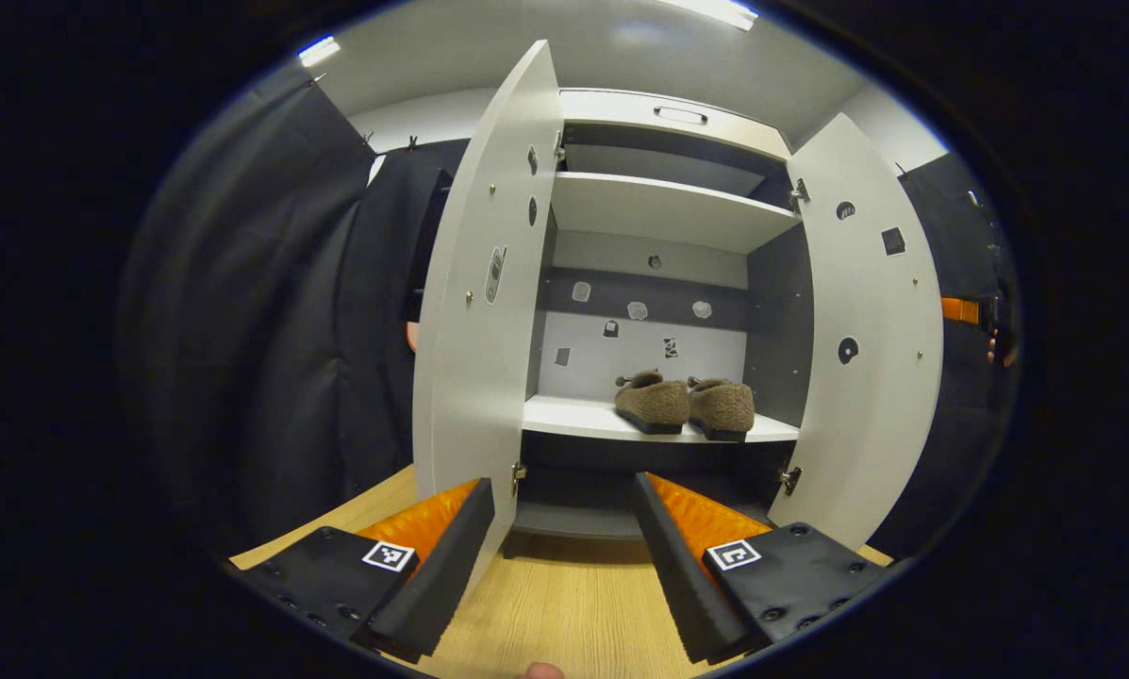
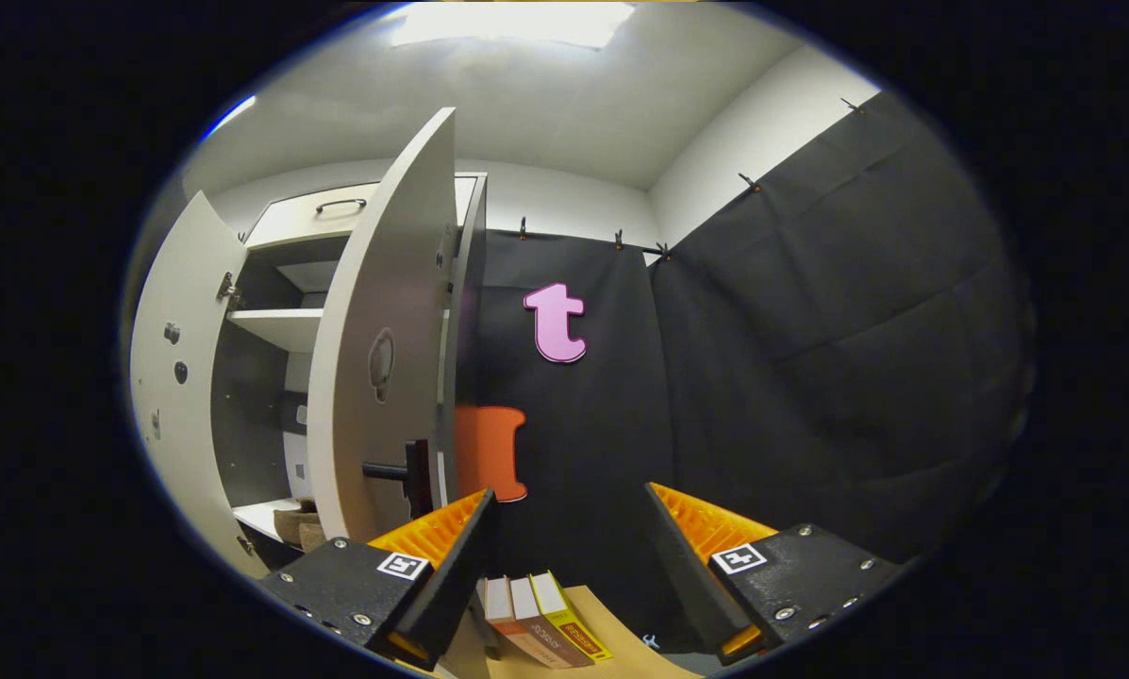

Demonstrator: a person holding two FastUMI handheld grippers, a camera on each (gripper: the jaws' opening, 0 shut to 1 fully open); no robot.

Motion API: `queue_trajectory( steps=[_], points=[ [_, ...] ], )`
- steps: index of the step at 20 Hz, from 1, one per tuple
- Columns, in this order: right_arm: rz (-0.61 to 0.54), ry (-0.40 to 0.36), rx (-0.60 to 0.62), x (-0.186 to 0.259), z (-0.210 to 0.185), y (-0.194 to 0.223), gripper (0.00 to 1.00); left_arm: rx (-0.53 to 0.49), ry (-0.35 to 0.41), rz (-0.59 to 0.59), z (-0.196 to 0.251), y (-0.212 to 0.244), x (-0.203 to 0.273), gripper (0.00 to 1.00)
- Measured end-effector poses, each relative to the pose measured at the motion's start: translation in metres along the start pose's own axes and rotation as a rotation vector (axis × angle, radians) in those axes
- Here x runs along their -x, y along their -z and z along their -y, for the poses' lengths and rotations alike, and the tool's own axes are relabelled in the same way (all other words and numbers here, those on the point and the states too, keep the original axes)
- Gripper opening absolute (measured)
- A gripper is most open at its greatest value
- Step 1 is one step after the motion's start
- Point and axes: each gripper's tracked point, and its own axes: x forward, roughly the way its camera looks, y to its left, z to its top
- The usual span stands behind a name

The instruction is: Grab one shoe with the right hand and put it into the shoe cabinet, grab the other shoe with the left hand and put it into the shoe cabinet; then close the right door with the right hand and the left door with the left hand.

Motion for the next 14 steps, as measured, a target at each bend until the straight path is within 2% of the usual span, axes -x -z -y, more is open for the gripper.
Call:
queue_trajectory(
  steps=[3,7,11,14],
  points=[
    [-0.006,-0.005,0.020,-0.010,-0.009,0.002,0.93,-0.006,-0.005,0.021,-0.005,-0.004,0.001,0.99],
    [0.016,0.006,0.029,-0.011,-0.011,-0.001,0.91,-0.006,-0.012,0.026,-0.008,-0.005,-0.001,0.97],
    [0.013,-0.011,0.043,-0.009,-0.022,-0.001,0.89,-0.004,-0.004,0.026,-0.005,-0.005,-0.003,0.94],
    [0.010,-0.044,0.054,-0.004,-0.043,-0.004,0.88,-0.012,0.004,0.024,-0.002,-0.002,-0.004,0.97]
  ],
)
